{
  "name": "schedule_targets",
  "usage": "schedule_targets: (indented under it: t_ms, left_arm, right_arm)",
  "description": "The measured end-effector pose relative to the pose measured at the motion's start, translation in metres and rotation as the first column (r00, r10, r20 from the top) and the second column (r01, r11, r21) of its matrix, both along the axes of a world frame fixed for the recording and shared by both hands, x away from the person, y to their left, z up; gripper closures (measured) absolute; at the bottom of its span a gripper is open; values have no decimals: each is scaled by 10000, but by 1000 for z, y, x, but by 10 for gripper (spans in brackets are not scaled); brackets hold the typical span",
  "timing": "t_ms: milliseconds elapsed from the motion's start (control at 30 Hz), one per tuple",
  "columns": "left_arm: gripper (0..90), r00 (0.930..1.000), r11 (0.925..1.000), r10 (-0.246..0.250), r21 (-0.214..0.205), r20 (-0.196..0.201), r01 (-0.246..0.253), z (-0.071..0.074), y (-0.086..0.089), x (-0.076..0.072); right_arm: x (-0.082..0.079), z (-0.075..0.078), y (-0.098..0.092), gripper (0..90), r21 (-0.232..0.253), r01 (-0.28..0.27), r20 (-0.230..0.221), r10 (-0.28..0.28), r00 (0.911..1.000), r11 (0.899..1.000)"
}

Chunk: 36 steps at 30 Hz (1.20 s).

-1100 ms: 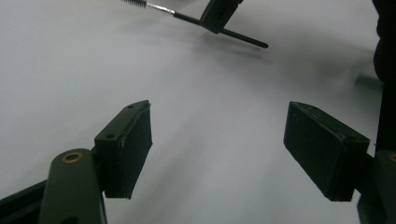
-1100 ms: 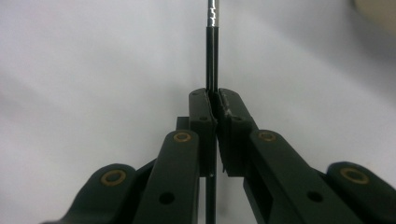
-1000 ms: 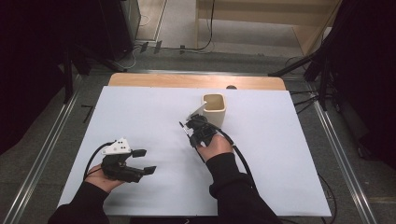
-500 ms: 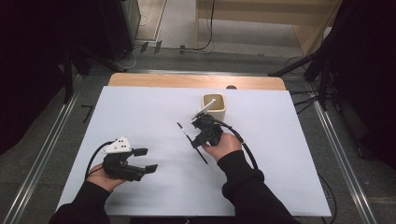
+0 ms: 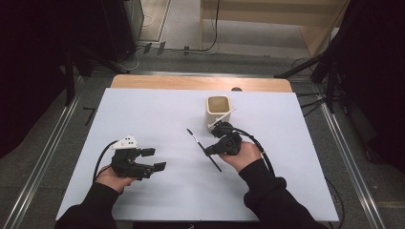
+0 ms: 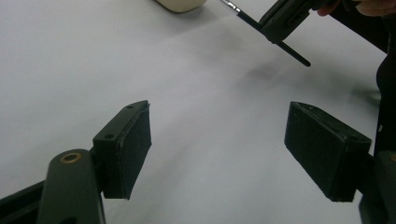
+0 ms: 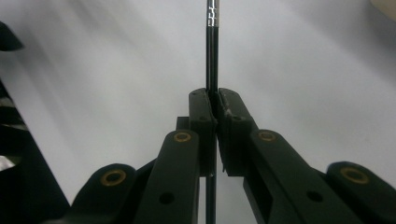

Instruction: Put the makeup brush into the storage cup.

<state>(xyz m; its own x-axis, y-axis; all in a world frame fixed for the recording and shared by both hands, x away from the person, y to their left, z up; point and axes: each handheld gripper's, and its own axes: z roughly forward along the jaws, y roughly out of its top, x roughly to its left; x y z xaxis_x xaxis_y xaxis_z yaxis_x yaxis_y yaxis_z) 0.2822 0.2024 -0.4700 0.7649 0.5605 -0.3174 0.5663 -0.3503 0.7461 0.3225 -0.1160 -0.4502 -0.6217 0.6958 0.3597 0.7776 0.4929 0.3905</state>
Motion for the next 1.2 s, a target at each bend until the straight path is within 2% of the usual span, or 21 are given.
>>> schedule_targets:
  t_ms: [133,233,267,333,400,433,567,667,767,867,1067,1100,1200]
  left_arm:
    - [234,9988,9999,129,55,-473,-126,-1,-7,5]
    - [233,9989,9998,156,94,-437,-152,1,-11,4]
    - [233,9988,9998,174,110,-448,-170,3,-12,3]
    - [231,9993,9999,61,139,-366,-56,5,-14,0]
    - [228,9985,9999,38,155,-541,-30,6,-15,-2]
    - [228,9985,9999,38,155,-541,-30,6,-15,-2]
    - [236,9963,10000,41,15,-855,-40,6,-16,-1]
    - [250,9919,9991,344,-186,-1224,-370,7,-15,2]
    - [261,9909,9985,513,-132,-1244,-534,9,-15,3]
    - [268,9916,9978,579,-266,-1157,-613,12,-18,5]
    - [276,9925,9979,541,-284,-1092,-575,13,-27,8]
    - [278,9926,9978,547,-301,-1082,-583,14,-29,9]
    - [280,9928,9973,511,-468,-1085,-564,15,-37,12]
  right_arm:
    - [-1,-1,-10,871,326,83,-101,-80,9999,9994]
    - [-4,-2,-15,870,614,195,-86,-190,9998,9979]
    - [-5,-2,-17,871,782,248,171,-262,9995,9966]
    - [-8,-1,-18,870,875,348,359,-380,9986,9956]
    - [-12,0,-19,871,1026,427,502,-481,9976,9938]
    - [-12,0,-19,871,1026,427,502,-481,9976,9938]
    - [-15,-1,-23,870,1524,617,396,-684,9969,9864]
    - [-16,-5,-25,870,1712,770,190,-815,9965,9822]
    - [-17,-9,-26,870,1857,910,156,-955,9953,9784]
    - [-20,-14,-26,870,2098,1132,53,-1170,9931,9712]
    - [-27,-14,-26,870,2248,1321,157,-1392,9901,9654]
    - [-29,-14,-26,870,2336,1423,199,-1511,9883,9619]
    - [-32,-14,-25,871,2378,1540,307,-1659,9857,9590]
